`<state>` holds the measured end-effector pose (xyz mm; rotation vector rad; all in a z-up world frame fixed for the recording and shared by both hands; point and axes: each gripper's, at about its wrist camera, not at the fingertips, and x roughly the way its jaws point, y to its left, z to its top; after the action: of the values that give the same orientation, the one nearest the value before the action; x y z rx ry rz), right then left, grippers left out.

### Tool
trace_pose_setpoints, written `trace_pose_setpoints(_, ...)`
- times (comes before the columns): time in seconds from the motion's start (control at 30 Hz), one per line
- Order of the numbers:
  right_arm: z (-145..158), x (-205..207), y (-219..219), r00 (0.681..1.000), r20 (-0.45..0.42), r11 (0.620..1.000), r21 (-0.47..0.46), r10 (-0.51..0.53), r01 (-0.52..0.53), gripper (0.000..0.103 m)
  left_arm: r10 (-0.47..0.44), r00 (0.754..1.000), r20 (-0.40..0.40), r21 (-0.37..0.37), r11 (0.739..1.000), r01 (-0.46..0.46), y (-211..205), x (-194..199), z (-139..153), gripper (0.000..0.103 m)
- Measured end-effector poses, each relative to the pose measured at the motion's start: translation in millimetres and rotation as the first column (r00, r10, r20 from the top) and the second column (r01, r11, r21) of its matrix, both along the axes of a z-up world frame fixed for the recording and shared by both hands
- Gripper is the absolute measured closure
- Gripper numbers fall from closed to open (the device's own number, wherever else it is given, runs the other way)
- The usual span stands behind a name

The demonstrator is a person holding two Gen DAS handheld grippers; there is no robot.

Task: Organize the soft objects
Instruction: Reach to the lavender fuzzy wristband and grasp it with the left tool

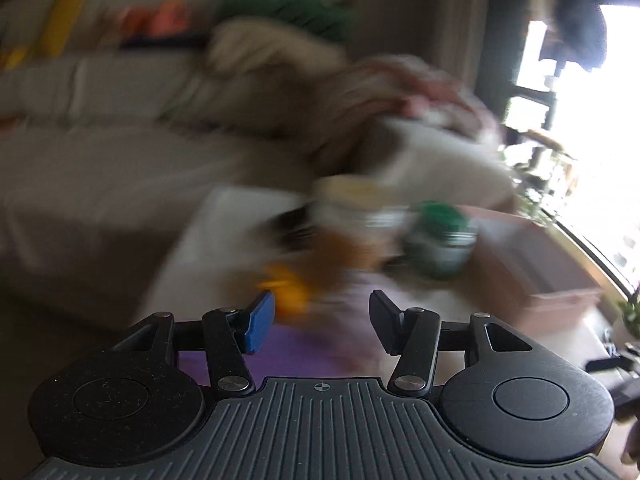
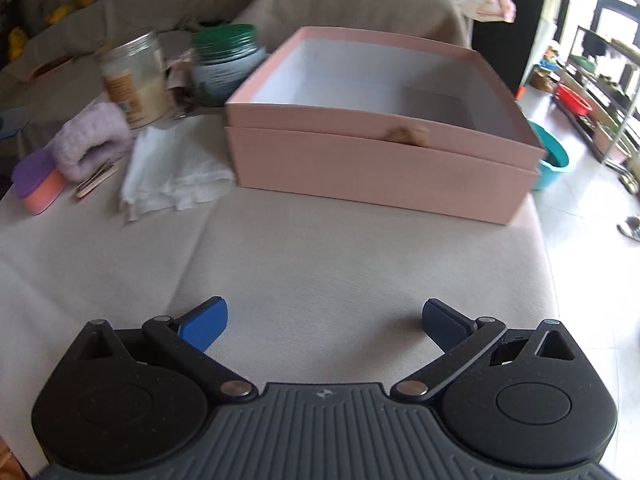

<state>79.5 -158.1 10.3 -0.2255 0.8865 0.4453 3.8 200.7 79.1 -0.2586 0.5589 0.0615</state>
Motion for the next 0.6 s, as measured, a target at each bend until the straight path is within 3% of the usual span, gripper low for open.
trace_pose_setpoints(0.1,19,-13,20,0.992,0.107,0.997,0.041,0.067,-0.071,0.001,-0.069,0.997,-0.038,-0.114,0.991,0.065,58,22,-11,0.046)
trace_pose_setpoints(0.2,36,-17,41,0.983,0.113,0.982,0.101,0.145,-0.156,0.001,-0.103,0.99,-0.099,-0.248,0.966,0.075,98,48,-29,0.046)
trace_pose_setpoints(0.27,44,-19,52,0.975,0.109,0.97,0.131,0.194,-0.207,0.001,-0.144,0.98,-0.134,-0.32,0.943,0.095,111,58,-44,0.046)
trace_pose_setpoints(0.37,54,-23,58,0.965,0.136,0.958,0.151,0.226,-0.245,0.001,-0.239,0.962,-0.131,-0.386,0.906,0.172,112,40,-56,0.049)
trace_pose_setpoints(0.43,59,-22,55,0.964,0.141,0.956,0.16,0.225,-0.246,0.001,-0.324,0.937,-0.133,-0.35,0.9,0.261,94,16,-57,0.048)
trace_pose_setpoints(0.53,60,-21,58,0.961,0.159,0.961,0.126,0.226,-0.247,0.001,-0.43,0.888,-0.162,-0.205,0.895,0.396,53,-26,-51,0.048)
trace_pose_setpoints(0.6,57,-19,65,0.954,0.171,0.961,0.081,0.247,-0.263,0.001,-0.442,0.88,-0.173,-0.141,0.896,0.422,36,-45,-45,0.048)
